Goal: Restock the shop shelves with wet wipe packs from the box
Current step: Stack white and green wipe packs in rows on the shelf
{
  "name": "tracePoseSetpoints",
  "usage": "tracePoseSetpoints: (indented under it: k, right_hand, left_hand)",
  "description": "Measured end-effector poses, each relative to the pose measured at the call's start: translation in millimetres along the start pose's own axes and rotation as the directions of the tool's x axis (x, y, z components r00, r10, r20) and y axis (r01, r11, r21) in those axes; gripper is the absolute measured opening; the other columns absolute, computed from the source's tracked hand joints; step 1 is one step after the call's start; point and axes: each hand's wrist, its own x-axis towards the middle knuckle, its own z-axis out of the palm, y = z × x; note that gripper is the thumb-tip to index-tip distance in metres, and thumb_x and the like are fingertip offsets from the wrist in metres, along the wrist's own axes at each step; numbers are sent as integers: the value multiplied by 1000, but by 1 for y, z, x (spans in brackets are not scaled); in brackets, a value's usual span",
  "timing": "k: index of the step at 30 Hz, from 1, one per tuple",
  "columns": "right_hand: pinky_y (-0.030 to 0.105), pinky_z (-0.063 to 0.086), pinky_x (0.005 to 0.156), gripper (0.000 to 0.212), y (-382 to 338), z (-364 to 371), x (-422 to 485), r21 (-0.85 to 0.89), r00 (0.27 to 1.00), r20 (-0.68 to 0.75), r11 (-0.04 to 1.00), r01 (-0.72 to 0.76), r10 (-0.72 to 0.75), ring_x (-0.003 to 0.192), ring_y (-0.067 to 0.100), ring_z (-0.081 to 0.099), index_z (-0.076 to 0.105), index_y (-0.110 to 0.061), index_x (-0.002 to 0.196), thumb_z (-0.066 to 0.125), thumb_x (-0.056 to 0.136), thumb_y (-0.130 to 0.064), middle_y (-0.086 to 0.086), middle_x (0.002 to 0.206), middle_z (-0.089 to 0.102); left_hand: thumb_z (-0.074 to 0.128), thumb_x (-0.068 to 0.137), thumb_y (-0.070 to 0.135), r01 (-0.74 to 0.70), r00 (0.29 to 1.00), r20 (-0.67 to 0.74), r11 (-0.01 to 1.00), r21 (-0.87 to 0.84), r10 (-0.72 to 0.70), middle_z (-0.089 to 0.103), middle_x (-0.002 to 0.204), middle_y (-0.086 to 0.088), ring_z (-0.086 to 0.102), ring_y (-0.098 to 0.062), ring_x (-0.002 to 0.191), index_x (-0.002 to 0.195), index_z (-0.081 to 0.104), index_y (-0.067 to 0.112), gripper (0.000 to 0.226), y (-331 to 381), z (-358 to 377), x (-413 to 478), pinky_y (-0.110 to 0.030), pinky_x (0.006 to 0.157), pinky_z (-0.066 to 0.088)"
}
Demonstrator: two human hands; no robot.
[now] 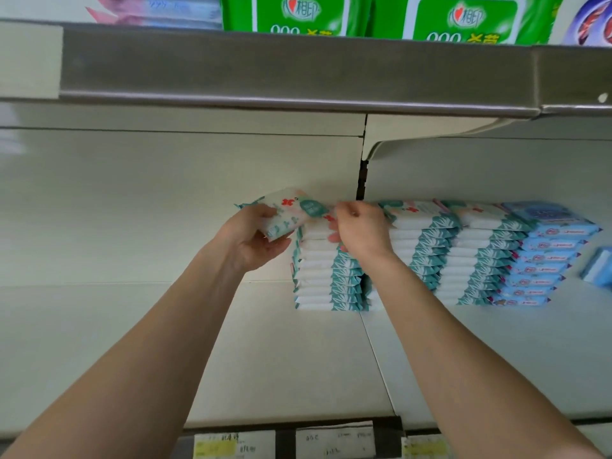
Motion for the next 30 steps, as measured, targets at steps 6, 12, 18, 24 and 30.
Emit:
tracePoseSetpoints:
  k: [6, 12, 18, 24, 30]
  right_hand:
    - [17, 40, 40, 14, -17, 21, -15, 325, 929, 316, 898, -296, 192, 45, 6, 55, 63, -12, 77, 58, 89, -7, 4, 65, 62]
    - [19, 40, 43, 10, -12, 39, -31, 299, 840, 462, 841, -450, 286, 48, 7, 54, 66, -8, 86, 66, 87, -18, 2, 65, 61]
    - [21, 42, 52, 10, -8, 47, -35, 186, 784, 542, 867, -462, 302, 63, 11, 58, 63, -13, 87, 67, 87, -22, 2, 75, 63]
    - [22, 34, 43, 15, -8, 54, -26, 344, 875, 386, 835, -430, 292, 49, 14, 41, 61, -9, 78, 64, 88, -19, 4, 61, 55]
    - [20, 40, 40, 20, -9, 64, -35, 384, 921, 251, 843, -378, 298, 38, 9, 46, 61, -5, 69, 60, 89, -4, 5, 53, 53]
  left_hand:
    - [52, 92, 25, 44, 999, 9, 992, 114, -45, 65, 82, -5, 62, -19, 70, 90, 59, 18, 11, 8, -30, -5, -31, 64, 52]
    - [51, 95, 44, 4, 990, -141, 971, 239, 30, 64, 72, 3, 59, -12, 56, 89, 60, 24, 23, 10, -60, -1, -25, 56, 46]
    - [42, 97, 40, -29, 967, -209, 880, 475, 145, 62, 73, 0, 57, -16, 62, 81, 55, 19, 29, 6, -66, -2, -27, 61, 46]
    - [41, 100, 38, -32, 989, -119, 910, 412, 88, 68, 63, 0, 64, -14, 50, 89, 54, 18, 26, 3, -69, 6, -21, 48, 50]
    - [47, 98, 42, 150, 988, -33, 988, -35, -151, 68, 67, -3, 64, -13, 49, 102, 61, 10, 36, -5, -96, 17, -20, 43, 52]
